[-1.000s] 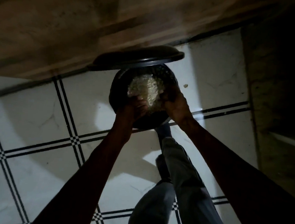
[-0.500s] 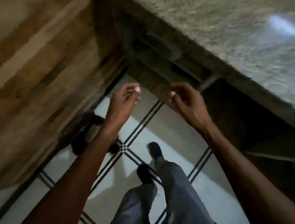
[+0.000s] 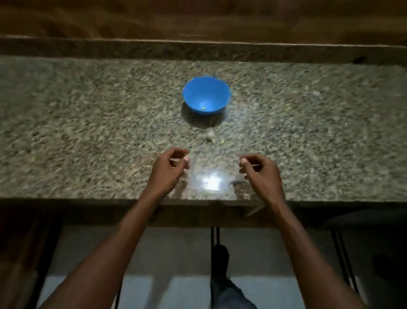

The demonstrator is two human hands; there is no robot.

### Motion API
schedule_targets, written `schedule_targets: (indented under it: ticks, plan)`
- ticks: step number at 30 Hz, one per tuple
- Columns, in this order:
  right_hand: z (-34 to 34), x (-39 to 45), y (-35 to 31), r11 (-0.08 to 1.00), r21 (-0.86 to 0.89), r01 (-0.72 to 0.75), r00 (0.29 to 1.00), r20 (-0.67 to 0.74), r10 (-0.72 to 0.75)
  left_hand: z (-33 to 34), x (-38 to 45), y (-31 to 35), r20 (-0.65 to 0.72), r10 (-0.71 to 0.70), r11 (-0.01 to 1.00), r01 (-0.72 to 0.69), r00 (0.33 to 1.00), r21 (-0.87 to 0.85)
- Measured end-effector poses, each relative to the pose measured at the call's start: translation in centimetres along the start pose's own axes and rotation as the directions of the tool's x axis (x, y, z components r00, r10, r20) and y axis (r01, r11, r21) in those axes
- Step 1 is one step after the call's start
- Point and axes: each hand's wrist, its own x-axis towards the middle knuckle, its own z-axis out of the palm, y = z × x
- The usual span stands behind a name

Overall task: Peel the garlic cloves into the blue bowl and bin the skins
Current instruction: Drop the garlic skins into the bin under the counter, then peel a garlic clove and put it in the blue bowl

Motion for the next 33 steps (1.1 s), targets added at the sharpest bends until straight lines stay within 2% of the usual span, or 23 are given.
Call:
schedule_targets:
  ticks: [3,6,12,16,19,22,24,25,29,33]
  plan:
    - [-3.1,3.3,2.6,0.997,-0.048,-0.055,0.998,-0.001,0.055,3.8,3.6,-0.7,0.023,-0.073,0.992,0.071,0.997,0.105]
    - [-3.6,7.0,3.5,0.993,-0.113,-0.022,0.998,0.056,0.028,5.2,6.0,-1.5,0.011,-0.075,0.968,0.070,0.997,0.239]
    - [1.4,13.7,2.1,0.940,-0.265,0.215,0.954,0.261,-0.145,5.1,9.0,-1.7,0.024,-0.092,0.901,0.073,0.996,0.428]
    - [4.5,15.7,1.9,0.837,-0.422,0.350,0.887,0.438,-0.150,5.1,10.1,-1.5,0.050,-0.105,0.895,0.072,0.993,0.440]
    - [3.8,15.1,2.5,0.854,-0.406,0.324,0.909,0.383,-0.162,5.0,10.9,-1.6,0.025,-0.104,0.918,0.086,0.994,0.388]
    - [1.9,14.3,1.6,0.970,-0.209,0.122,0.986,0.139,-0.094,5.3,12.0,-1.2,-0.030,-0.067,0.956,0.073,0.997,0.286]
    - [0.9,15.0,-0.7,0.996,-0.087,0.021,0.999,0.052,-0.017,5.8,13.0,-0.8,-0.043,-0.026,0.968,0.036,0.999,0.249]
    - [0.6,15.8,-2.0,0.997,-0.068,0.023,0.999,0.035,-0.020,6.2,13.4,-0.5,-0.043,-0.006,0.968,0.016,0.999,0.249]
    - [2.4,21.3,-6.6,0.983,-0.104,0.151,0.988,0.048,-0.147,7.8,14.9,0.2,-0.022,0.036,0.948,-0.027,0.999,0.316]
    - [5.4,25.0,-8.2,0.972,-0.155,0.178,0.976,0.156,-0.154,8.9,15.6,-0.2,0.023,0.065,0.951,-0.069,0.998,0.302]
